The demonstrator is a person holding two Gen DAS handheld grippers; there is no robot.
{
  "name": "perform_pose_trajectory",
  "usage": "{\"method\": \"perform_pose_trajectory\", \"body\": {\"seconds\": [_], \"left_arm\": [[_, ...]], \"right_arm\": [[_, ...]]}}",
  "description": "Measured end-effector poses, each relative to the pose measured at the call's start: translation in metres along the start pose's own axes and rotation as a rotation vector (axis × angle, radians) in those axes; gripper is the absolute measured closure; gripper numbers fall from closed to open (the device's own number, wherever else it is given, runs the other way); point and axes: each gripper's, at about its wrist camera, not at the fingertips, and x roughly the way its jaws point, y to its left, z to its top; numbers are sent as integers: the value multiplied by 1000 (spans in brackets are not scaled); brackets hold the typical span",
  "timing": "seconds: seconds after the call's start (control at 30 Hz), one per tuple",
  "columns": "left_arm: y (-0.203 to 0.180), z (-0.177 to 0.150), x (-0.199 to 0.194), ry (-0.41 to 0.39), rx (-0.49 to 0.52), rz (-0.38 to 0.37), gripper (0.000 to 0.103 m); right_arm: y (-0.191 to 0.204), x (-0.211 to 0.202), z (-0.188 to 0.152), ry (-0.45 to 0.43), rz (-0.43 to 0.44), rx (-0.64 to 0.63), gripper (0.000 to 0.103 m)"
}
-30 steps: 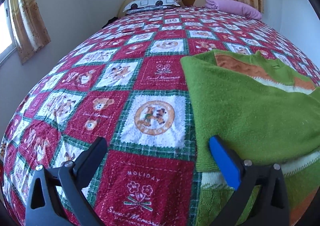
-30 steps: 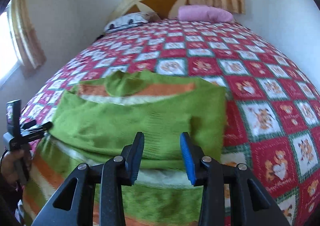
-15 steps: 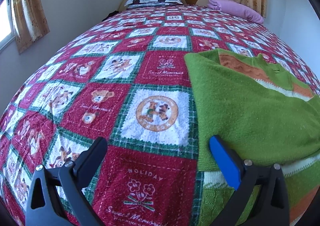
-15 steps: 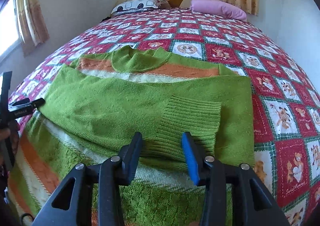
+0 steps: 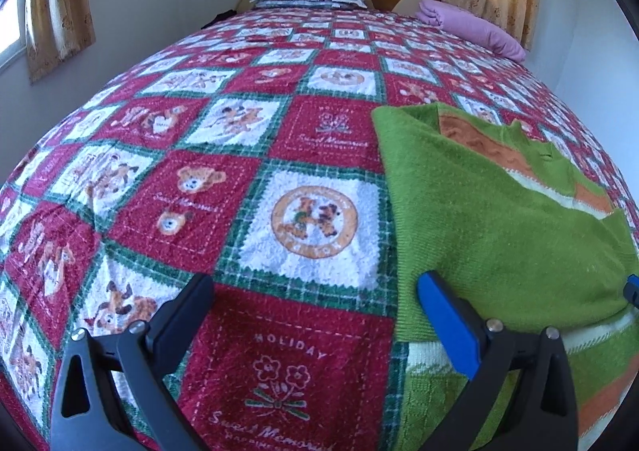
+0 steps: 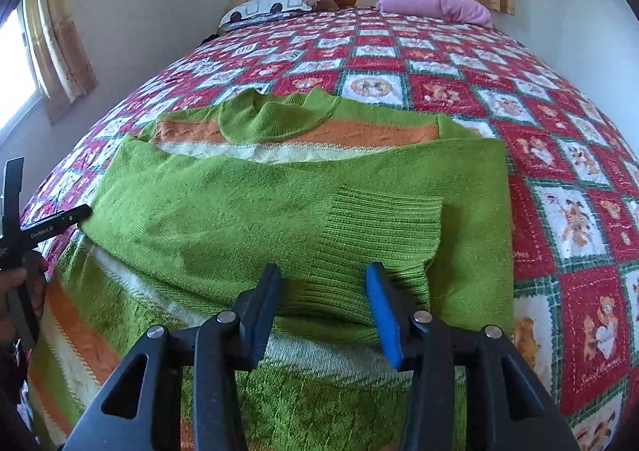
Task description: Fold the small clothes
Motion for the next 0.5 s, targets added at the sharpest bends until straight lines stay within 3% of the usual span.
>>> {"method": "perform_pose_trajectory", "body": {"seconds": [0.13,0.5], "left_arm": [[3,-4,-17,-29,7,8,0],[-13,-23,-60,-50,65,-57,0]], "right_arm": [[6,-25,-5,-24,-9,5,49],[27,-57,-32,-3,-2,-46,49]]}}
